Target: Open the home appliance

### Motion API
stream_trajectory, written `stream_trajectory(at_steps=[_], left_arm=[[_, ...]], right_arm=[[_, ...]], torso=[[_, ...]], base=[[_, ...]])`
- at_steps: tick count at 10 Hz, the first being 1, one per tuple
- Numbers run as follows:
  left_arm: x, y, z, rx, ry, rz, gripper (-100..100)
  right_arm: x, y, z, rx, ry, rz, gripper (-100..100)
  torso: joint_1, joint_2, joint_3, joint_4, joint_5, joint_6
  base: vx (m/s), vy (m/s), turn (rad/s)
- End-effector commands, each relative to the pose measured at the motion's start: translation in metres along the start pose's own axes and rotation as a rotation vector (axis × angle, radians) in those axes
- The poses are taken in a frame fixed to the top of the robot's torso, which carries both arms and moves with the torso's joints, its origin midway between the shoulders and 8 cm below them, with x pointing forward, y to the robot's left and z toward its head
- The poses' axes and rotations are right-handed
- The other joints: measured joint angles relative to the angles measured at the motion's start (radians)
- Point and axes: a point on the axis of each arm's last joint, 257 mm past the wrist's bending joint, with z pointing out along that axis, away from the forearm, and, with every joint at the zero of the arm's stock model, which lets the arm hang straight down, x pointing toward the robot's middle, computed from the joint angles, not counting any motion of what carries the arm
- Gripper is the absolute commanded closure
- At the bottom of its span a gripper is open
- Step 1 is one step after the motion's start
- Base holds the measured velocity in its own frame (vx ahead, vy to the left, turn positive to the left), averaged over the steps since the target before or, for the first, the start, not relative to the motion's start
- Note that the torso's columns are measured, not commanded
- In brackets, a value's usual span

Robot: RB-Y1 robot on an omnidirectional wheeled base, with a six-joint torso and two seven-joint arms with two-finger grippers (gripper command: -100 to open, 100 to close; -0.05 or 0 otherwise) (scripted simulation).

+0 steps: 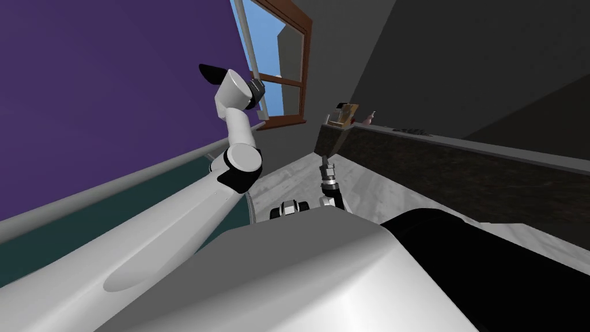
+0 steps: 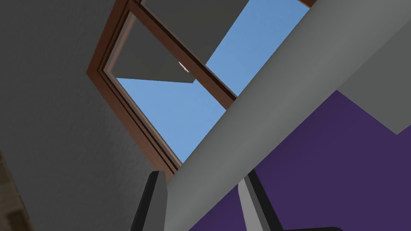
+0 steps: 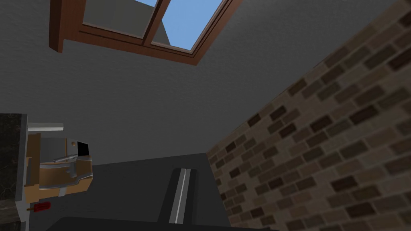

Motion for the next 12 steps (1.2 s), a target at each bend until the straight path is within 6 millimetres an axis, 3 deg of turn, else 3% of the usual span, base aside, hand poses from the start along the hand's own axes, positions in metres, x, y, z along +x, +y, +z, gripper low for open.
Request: stream_trajectory(at_steps=[1, 4, 5, 12], left_arm=[[0.004, -0.01, 0.0, 0.031, 0.013, -0.006, 100], [0.01, -0.023, 0.001, 0.067, 0.031, -0.012, 100], [-0.007, -0.01, -0.002, 0.053, 0.036, -0.009, -100], [-0.072, 0.009, -0.022, 0.074, 0.049, -0.012, -100]], right_arm=[[0.0, 0.0, 0.0, 0.0, 0.0, 0.0, 0], [0.0, 0.0, 0.0, 0.0, 0.0, 0.0, 0], [0.0, 0.0, 0.0, 0.0, 0.0, 0.0, 0], [0.0, 0.0, 0.0, 0.001, 0.0, 0.0, 0]], torso=[[0.0, 0.001, 0.001, 0.0, 0.0, 0.001], [-0.002, 0.002, 0.001, 0.001, -0.001, 0.002], [-0.003, 0.0, 0.0, 0.002, -0.001, 0.003], [-0.001, -0.005, -0.005, -0.003, -0.001, 0.002]], base=[[-0.252, -0.053, -0.295], [-0.263, -0.079, -0.288], [-0.11, -0.111, -0.03], [0.04, -0.115, 0.045]])
